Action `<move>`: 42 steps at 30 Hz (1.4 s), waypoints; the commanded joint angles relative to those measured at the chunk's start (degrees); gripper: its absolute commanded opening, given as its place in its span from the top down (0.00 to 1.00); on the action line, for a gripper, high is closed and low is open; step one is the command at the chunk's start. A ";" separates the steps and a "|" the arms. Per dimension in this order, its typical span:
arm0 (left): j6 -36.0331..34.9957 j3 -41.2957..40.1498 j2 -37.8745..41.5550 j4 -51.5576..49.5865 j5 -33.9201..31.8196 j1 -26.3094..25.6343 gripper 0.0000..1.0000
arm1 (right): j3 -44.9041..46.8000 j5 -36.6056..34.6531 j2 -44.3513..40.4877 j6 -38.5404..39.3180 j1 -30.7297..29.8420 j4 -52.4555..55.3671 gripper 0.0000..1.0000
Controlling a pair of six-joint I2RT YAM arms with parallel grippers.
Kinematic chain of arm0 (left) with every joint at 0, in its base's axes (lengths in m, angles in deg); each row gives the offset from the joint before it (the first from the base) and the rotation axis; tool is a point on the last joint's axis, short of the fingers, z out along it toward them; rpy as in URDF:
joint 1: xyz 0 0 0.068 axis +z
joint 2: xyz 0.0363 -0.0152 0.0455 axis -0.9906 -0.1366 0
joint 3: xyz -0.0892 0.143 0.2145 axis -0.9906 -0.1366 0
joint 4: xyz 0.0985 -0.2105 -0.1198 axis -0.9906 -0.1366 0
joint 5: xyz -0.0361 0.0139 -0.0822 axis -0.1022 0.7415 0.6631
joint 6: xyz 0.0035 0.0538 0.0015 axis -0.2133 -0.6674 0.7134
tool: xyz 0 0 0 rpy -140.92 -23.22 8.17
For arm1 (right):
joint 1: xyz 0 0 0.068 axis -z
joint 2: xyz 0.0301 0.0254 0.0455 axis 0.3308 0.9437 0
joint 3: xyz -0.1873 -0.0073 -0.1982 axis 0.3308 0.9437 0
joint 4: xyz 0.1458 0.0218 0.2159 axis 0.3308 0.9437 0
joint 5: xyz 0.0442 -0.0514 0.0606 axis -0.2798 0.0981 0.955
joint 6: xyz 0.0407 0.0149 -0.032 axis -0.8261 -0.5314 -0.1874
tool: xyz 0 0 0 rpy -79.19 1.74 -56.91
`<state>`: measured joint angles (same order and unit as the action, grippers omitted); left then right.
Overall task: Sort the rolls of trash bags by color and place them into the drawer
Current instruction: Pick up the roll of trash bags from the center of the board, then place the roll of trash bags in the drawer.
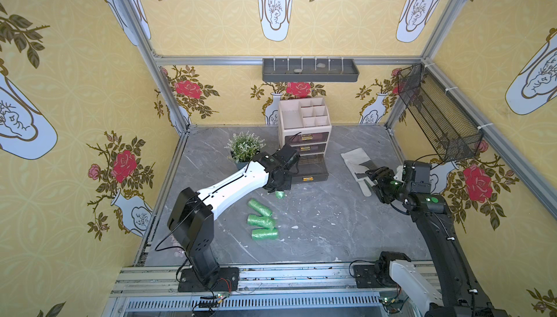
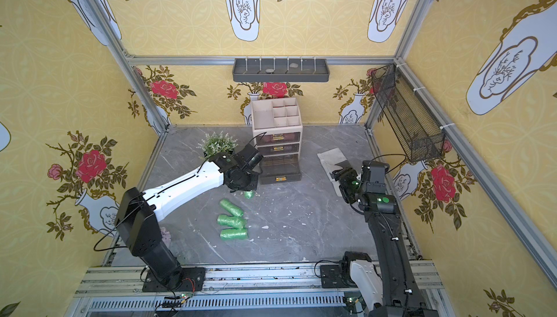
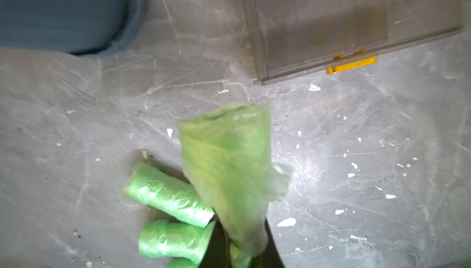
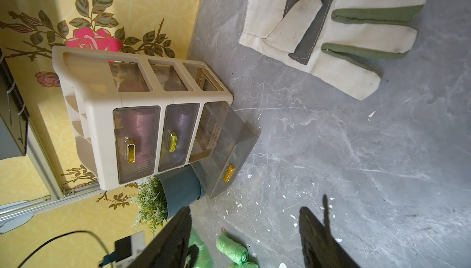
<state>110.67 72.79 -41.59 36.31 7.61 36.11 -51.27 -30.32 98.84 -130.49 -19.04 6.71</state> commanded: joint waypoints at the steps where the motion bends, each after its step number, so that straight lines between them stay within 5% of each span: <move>1: -9.67 2.35 2.71 -1.57 -3.18 -0.19 0.98 | -0.47 0.37 -0.79 1.02 0.49 0.08 0.32; 19: -48.85 13.58 -4.46 6.63 9.83 -0.28 1.00 | -0.63 4.24 -2.45 4.89 7.03 2.89 0.32; 24: -52.78 20.59 -13.14 5.07 11.48 -0.42 1.00 | 0.30 6.94 -2.44 5.55 9.84 2.67 0.32; 42: -66.92 38.36 -33.61 0.44 0.36 -1.16 1.00 | 0.79 11.24 -2.89 8.69 15.18 4.41 0.32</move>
<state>46.19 110.47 -73.72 37.36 10.08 35.10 -50.46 -20.44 96.02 -123.08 -4.38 10.17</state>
